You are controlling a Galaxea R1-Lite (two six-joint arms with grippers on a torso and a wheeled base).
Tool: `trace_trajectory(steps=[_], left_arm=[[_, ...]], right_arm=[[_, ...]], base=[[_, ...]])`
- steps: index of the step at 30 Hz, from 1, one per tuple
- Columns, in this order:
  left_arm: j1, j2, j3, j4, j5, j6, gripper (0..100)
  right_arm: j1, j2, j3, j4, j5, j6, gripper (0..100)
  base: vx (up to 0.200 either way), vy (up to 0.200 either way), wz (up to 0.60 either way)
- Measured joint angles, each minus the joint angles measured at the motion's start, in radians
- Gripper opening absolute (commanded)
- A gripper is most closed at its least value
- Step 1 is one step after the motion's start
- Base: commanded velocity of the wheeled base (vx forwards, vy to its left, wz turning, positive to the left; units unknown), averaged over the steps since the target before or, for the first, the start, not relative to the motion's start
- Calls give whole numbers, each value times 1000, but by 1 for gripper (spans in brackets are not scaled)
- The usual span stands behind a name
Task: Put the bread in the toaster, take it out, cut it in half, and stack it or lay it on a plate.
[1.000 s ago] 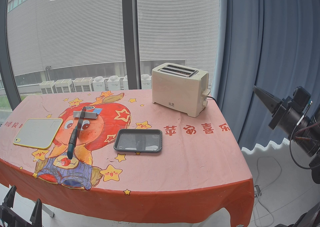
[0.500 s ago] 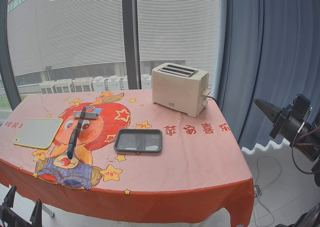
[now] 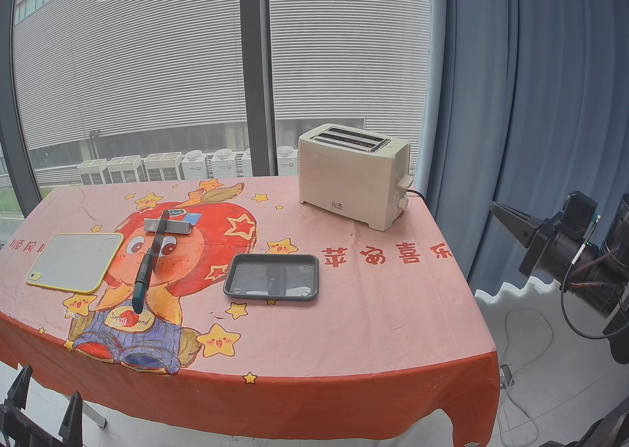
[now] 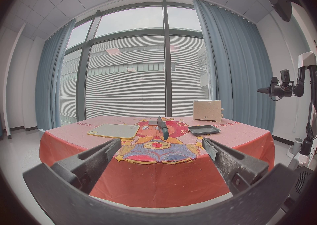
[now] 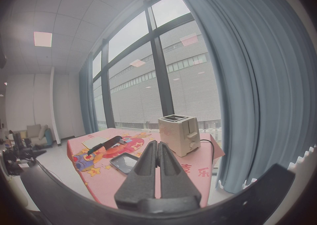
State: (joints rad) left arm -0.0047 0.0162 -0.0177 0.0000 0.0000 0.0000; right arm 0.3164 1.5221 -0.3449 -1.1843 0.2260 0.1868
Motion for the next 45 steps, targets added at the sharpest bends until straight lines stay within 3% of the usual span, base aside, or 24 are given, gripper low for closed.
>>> trace_trajectory(steps=[6, 20, 26, 40, 45], left_arm=[[0, 0, 0, 0, 0, 0, 100], [0, 0, 0, 0, -2, 0, 100], [0, 0, 0, 0, -2, 0, 100], [0, 0, 0, 0, 0, 0, 100], [0, 0, 0, 1, 0, 0, 100]], right_arm=[[-44, 97, -82, -1, 5, -58, 0], [-67, 311, -275, 38, 12, -98, 0], [-69, 341, -326, 100, 11, -105, 0], [-70, 375, -331, 120, 11, -120, 0], [-86, 402, -326, 111, 10, -147, 0]], base=[[0, 0, 0], [0, 0, 0], [0, 200, 0], [0, 0, 0], [0, 0, 0]])
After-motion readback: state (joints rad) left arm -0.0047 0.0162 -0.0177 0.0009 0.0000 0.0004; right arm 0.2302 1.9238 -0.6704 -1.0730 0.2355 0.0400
